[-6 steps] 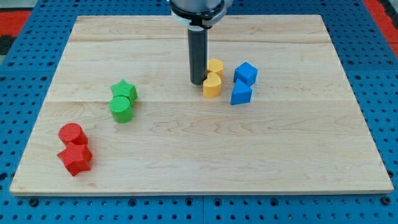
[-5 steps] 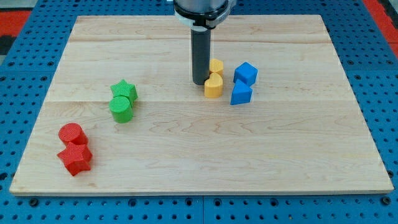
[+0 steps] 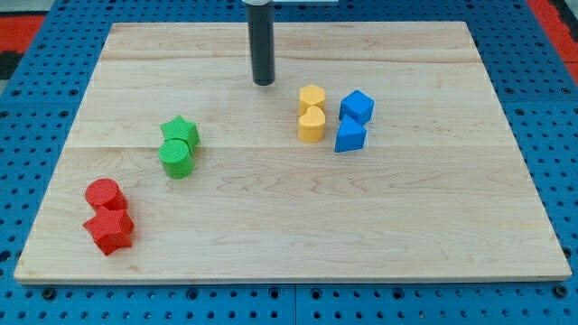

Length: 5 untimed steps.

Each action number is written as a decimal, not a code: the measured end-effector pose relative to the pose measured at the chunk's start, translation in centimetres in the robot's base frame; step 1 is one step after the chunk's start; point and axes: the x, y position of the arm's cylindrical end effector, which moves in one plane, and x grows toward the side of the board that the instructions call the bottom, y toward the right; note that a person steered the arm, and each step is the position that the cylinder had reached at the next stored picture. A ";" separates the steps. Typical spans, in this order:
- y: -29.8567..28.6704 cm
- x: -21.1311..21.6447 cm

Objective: Separate green star and green circle

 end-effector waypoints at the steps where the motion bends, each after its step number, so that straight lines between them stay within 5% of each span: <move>1: -5.5 0.0; 5: -18.0 3.0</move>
